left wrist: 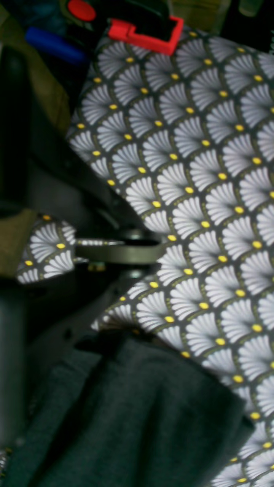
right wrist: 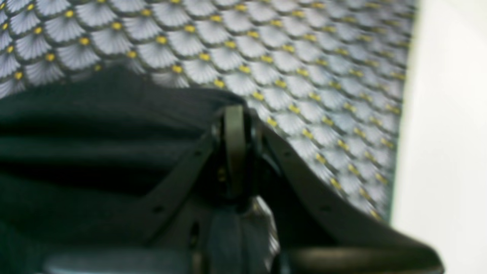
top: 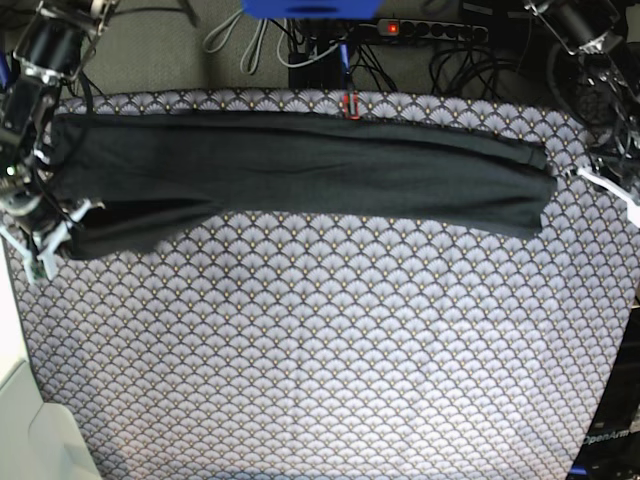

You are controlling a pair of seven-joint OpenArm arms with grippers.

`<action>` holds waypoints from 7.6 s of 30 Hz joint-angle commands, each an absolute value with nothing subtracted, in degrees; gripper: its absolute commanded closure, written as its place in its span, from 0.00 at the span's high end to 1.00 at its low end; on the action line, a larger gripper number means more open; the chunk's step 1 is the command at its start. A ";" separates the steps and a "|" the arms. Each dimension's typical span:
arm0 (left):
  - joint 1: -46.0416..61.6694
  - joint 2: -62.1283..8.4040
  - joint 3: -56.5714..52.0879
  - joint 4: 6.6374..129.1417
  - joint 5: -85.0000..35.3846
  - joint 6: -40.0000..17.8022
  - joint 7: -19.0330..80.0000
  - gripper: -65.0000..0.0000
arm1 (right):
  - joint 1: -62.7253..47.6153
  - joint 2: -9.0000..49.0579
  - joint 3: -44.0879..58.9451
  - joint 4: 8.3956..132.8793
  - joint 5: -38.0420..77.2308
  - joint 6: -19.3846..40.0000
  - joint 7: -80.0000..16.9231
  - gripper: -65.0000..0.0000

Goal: Fold the T-shirt properly

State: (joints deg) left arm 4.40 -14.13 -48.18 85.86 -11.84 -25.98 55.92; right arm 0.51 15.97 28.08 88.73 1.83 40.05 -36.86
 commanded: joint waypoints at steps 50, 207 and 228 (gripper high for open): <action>0.57 -15.60 -45.85 86.81 -12.26 -26.07 55.08 0.01 | -21.76 2.15 39.43 110.20 6.90 40.00 -36.26 0.00; -0.22 -13.05 -37.67 76.44 -26.51 -25.98 63.78 0.67 | -12.26 6.11 42.15 92.09 6.90 40.00 -41.89 0.42; 1.36 -10.68 -37.67 81.71 -26.51 -25.98 64.48 0.20 | -12.44 6.11 42.15 92.44 6.90 40.00 -41.89 0.42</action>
State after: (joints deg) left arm 1.76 -10.07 -37.58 80.55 -26.28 -25.91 64.34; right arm -12.45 5.21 41.95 91.29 6.44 40.05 -42.83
